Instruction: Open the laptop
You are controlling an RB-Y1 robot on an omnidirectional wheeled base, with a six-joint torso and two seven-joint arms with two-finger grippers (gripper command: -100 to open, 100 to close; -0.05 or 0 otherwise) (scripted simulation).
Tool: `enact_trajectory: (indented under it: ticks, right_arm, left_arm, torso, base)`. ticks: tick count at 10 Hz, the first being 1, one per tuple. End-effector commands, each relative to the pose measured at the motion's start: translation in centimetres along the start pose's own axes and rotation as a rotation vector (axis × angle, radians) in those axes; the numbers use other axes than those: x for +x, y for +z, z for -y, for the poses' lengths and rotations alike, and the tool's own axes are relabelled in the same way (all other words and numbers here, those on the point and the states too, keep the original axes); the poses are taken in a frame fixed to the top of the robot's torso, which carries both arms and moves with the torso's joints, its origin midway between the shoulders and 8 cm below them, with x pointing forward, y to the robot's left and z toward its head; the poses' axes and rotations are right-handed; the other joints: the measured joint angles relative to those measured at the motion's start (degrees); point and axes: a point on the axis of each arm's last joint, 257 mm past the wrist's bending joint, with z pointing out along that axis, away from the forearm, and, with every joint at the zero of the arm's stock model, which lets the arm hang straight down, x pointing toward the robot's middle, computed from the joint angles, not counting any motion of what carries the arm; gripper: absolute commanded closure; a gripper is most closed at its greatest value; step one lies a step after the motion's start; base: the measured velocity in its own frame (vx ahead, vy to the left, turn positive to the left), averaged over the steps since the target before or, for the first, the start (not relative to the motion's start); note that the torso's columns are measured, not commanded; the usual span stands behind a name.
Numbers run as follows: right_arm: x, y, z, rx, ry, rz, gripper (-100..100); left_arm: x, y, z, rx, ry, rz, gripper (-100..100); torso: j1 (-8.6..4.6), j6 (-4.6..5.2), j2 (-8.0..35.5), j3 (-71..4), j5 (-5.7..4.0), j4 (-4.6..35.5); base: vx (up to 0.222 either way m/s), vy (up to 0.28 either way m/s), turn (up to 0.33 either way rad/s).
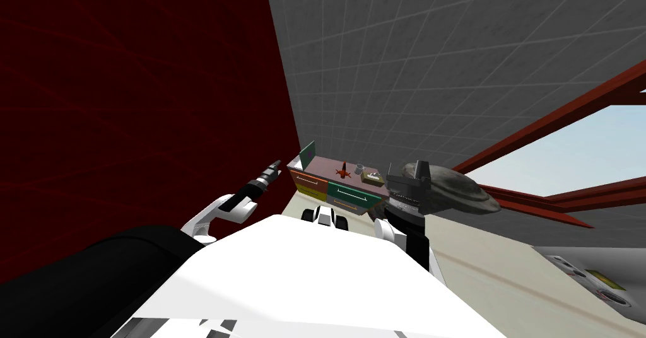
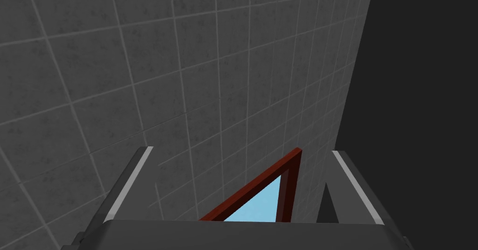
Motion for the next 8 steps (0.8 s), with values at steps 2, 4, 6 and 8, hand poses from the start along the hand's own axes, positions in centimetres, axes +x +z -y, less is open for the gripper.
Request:
enact_trajectory:
  ticks: [2, 4, 6, 8]
  right_arm:
    - [0.0, 0.0, 0.0, 0.0, 0.0, 0.0, 0]
    - [0.0, 0.0, 0.0, 0.0, 0.0, 0.0, 0]
    - [0.0, 0.0, 0.0, 0.0, 0.0, 0.0, 0]
    - [0.0, 0.0, 0.0, 0.0, 0.0, 0.0, 0]
  left_arm:
    - [-1.11, -0.09, -1.13, -0.072, 0.043, 0.002, -100]
    - [-1.6, -0.17, -1.56, -0.1, 0.059, 0.005, -100]
    - [-1.6, -0.17, -1.56, -0.1, 0.059, 0.005, -100]
    - [-1.6, -0.17, -1.56, -0.1, 0.059, 0.005, -100]
  torso:
    - [0.02, -0.01, 0.1, 0.1, 0.0, 0.0]
    - [0.06, -0.03, 0.0, 0.0, 0.01, 0.0]
    - [0.01, -0.01, 0.1, 0.1, 0.0, 0.0]
    - [0.04, -0.02, 0.0, 0.0, 0.01, 0.0]
  base:
    - [0.031, -0.026, -0.095]
    - [0.025, -0.012, -0.042]
    - [0.009, -0.012, -0.041]
    - [0.01, 0.0, 0.002]
